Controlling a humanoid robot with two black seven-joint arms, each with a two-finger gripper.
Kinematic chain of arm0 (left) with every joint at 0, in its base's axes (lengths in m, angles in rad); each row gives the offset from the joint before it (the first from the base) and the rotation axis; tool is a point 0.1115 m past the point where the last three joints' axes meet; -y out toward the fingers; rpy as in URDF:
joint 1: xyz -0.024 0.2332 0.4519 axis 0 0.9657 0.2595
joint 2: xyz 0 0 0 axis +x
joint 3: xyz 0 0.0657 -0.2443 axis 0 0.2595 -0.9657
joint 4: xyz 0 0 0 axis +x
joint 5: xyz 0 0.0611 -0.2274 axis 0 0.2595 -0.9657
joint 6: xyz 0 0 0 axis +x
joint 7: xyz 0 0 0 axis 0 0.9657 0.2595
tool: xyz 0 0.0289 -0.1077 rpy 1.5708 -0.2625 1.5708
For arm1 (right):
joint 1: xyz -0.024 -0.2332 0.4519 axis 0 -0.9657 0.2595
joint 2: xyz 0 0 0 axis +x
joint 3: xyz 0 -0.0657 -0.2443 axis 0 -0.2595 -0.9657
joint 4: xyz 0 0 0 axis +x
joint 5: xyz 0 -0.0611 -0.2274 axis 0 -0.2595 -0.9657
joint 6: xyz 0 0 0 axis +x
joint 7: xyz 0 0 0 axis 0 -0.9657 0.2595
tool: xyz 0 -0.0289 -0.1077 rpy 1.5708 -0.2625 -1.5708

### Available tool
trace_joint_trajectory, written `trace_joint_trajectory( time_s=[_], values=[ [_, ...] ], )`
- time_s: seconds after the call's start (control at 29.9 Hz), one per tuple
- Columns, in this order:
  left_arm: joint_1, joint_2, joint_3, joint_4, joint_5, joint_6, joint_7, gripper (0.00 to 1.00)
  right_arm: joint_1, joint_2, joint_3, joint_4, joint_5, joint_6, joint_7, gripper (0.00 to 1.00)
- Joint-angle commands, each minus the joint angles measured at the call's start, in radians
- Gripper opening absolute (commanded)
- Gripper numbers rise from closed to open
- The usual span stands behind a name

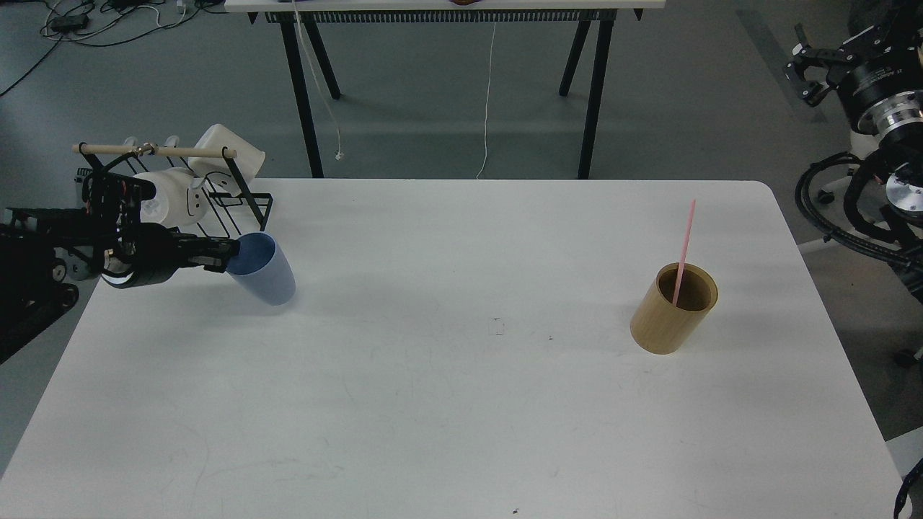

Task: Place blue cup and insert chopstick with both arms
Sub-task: 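Grasp the blue cup with the left gripper, then carry the blue cup toward table center and set it down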

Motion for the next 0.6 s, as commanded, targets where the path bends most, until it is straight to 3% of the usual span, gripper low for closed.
trace_joint_trajectory(
  time_s=[0.0, 0.13, 0.43, 0.57],
  values=[
    [-0.102, -0.032, 0.003, -0.084, 0.012, -0.088, 0.013, 0.01, 0.071, -0.028, -0.021, -0.014, -0.018, 0.000, -0.004, 0.99],
    [-0.212, -0.119, 0.007, -0.163, 0.135, -0.094, 0.013, 0.01, 0.152, -0.033, -0.083, -0.014, -0.032, 0.000, -0.006, 0.99],
    [-0.289, -0.366, 0.128, -0.180, 0.227, -0.094, 0.016, 0.01, 0.183, -0.034, -0.092, -0.011, -0.036, 0.000, -0.007, 0.99],
    [-0.280, -0.464, 0.214, -0.180, 0.227, -0.094, 0.062, 0.01, 0.176, -0.036, -0.095, -0.011, -0.036, 0.000, -0.007, 0.99]
  ],
)
